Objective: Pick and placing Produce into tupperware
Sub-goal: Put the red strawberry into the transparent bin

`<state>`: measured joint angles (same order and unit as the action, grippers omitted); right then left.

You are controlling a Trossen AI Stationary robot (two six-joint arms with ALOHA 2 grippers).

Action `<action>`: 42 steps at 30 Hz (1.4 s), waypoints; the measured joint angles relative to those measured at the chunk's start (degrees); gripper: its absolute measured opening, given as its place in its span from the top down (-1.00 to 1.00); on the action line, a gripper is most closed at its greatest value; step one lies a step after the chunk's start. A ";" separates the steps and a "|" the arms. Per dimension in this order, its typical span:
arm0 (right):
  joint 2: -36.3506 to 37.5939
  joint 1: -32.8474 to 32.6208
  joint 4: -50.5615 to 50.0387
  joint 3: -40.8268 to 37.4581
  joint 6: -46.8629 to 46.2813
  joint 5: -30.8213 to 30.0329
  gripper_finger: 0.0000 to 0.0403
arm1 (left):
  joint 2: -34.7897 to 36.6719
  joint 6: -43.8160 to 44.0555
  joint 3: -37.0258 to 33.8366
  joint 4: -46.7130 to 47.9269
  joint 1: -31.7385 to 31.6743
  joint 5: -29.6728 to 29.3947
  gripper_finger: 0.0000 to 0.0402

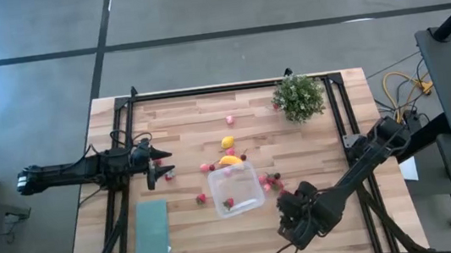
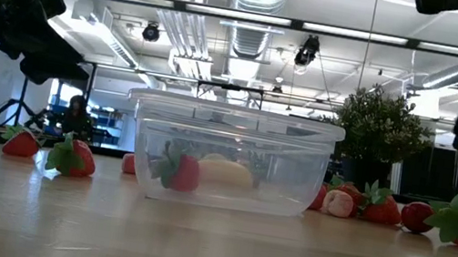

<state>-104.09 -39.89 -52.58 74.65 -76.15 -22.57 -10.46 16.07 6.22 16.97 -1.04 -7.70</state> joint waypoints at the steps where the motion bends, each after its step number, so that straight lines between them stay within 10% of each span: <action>1: 0.00 0.23 0.10 -0.02 -1.06 0.00 -0.31 | 0.00 0.00 0.00 -0.02 0.00 0.00 -0.16; 13: -1.87 1.75 0.18 -0.26 5.55 -0.14 -0.31 | -0.15 -0.02 0.00 -0.04 -0.02 0.02 -0.16; 18: -1.51 2.99 -4.82 -0.53 -6.88 0.94 -0.28 | -0.17 -0.02 0.00 -0.07 -0.01 0.01 -0.16; 30: 0.90 9.82 -5.49 -6.84 -18.34 22.66 -0.29 | -0.28 -0.01 0.00 -0.04 -0.01 0.00 -0.16; 42: 0.90 9.96 4.85 -9.25 -12.51 20.53 -0.23 | -0.28 -0.01 0.00 -0.04 0.00 0.01 -0.16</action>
<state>-103.20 -29.93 -47.73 65.40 -88.66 -2.04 -10.74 16.07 6.22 16.93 -1.04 -7.69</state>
